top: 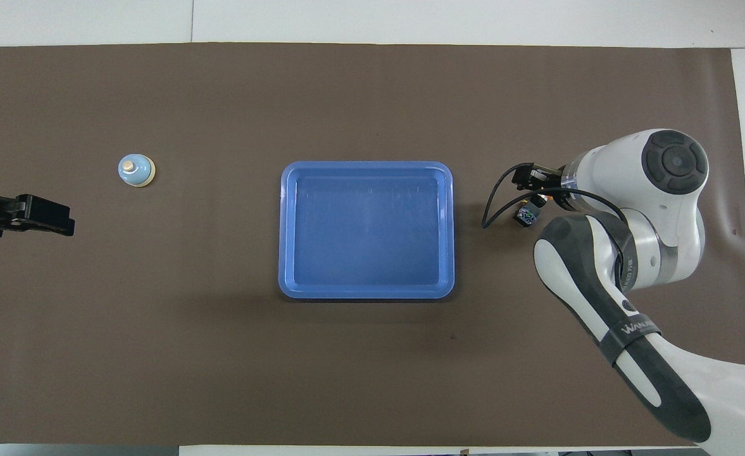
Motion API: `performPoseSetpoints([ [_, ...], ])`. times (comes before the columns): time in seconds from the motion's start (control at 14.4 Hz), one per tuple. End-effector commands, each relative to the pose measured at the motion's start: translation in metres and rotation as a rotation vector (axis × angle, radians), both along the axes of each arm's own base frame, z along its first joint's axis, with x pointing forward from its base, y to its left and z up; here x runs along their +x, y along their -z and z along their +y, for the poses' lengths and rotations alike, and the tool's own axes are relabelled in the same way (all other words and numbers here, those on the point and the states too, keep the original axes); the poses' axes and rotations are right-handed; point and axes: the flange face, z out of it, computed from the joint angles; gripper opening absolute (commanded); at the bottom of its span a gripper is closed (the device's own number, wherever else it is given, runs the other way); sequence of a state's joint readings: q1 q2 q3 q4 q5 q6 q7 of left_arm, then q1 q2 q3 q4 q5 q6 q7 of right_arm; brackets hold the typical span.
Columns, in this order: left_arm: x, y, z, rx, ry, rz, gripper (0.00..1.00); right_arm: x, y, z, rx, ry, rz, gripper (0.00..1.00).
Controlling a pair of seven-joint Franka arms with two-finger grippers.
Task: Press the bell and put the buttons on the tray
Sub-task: 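Carry the yellow button with the right gripper into the blue tray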
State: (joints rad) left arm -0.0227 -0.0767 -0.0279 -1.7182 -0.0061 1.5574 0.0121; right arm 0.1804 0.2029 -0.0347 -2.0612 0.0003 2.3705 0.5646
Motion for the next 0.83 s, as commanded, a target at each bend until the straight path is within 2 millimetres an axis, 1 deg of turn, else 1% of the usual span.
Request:
performPoseSetpoints([
  [0.0, -0.003, -0.005, 0.0, -0.009, -0.008, 0.007, 1.0, 0.002, 0.018, 0.0, 0.017, 0.028, -0.002, 1.0],
  [0.28, -0.005, -0.007, 0.0, -0.009, -0.009, 0.005, 1.0, 0.004, 0.049, 0.003, 0.009, 0.01, 0.023, 1.0],
  [0.35, -0.004, -0.006, 0.0, -0.009, -0.009, 0.005, 1.0, 0.003, 0.052, 0.002, 0.007, 0.012, 0.029, 1.0],
  [0.56, -0.003, -0.008, 0.006, -0.008, -0.02, -0.004, 1.0, 0.003, 0.052, 0.003, 0.008, 0.007, 0.029, 1.0],
  [0.63, -0.003, -0.008, 0.009, -0.008, -0.026, -0.004, 1.0, 0.003, 0.052, 0.003, 0.006, 0.002, 0.031, 0.94],
  [0.69, -0.003, -0.008, 0.01, -0.008, -0.028, -0.004, 1.0, 0.001, 0.054, 0.006, 0.005, -0.01, 0.034, 0.78],
  [0.76, -0.003, -0.008, 0.01, -0.008, -0.028, -0.004, 1.0, 0.0, 0.055, 0.008, 0.005, -0.017, 0.037, 0.49],
])
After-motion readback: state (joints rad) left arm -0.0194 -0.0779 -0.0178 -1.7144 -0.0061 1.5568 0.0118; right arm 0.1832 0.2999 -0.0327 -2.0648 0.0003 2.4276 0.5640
